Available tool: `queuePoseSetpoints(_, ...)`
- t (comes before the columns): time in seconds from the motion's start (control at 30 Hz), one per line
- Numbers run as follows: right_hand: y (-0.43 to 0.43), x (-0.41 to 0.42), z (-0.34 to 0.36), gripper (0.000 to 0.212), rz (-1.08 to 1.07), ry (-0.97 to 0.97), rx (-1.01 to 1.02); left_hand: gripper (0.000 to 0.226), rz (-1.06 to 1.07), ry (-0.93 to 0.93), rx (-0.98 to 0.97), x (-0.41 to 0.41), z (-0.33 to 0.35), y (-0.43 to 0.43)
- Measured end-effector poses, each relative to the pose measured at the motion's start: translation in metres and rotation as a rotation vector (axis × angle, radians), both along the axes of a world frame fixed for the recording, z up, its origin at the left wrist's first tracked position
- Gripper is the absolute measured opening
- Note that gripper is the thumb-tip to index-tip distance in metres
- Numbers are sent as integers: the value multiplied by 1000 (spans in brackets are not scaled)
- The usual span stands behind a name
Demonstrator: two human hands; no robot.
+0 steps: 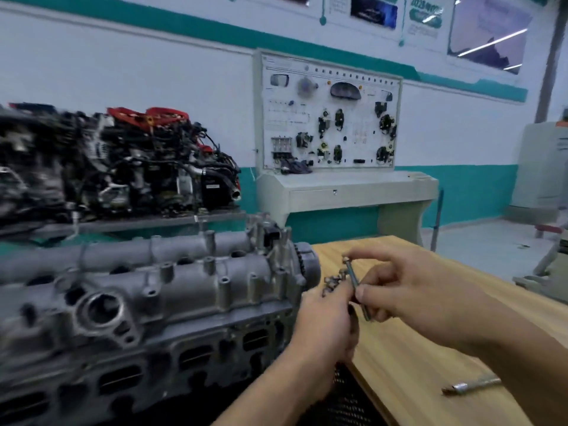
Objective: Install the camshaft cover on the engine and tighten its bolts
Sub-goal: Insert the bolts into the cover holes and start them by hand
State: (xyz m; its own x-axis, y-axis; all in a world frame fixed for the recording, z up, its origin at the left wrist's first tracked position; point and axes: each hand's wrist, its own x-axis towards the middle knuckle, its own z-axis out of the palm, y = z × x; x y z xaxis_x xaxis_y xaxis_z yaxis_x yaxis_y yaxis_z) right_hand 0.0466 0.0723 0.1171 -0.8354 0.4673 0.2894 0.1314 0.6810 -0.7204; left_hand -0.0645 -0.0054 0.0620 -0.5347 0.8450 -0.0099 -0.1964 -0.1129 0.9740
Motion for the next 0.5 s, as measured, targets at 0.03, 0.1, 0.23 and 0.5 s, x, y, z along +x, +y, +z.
queuePoseSetpoints(0.03, -13, -6, 12, 45, 38, 41, -1, 29, 2, 61, 22, -8, 12, -18)
queuePoseSetpoints(0.1, -34, -18, 32, 45, 78, 140, 19, 39, 11, 205, 70, -19, 35, -55)
queuePoseSetpoints(0.23, -52, -52, 48, 46, 22, 328, 132, 48, 138, 506, 68, -44, 71, -115)
queuePoseSetpoints(0.5, -39, -114, 4, 40, -39, 481, 253, 40, 376, 1041, -171, -104, 107, -153)
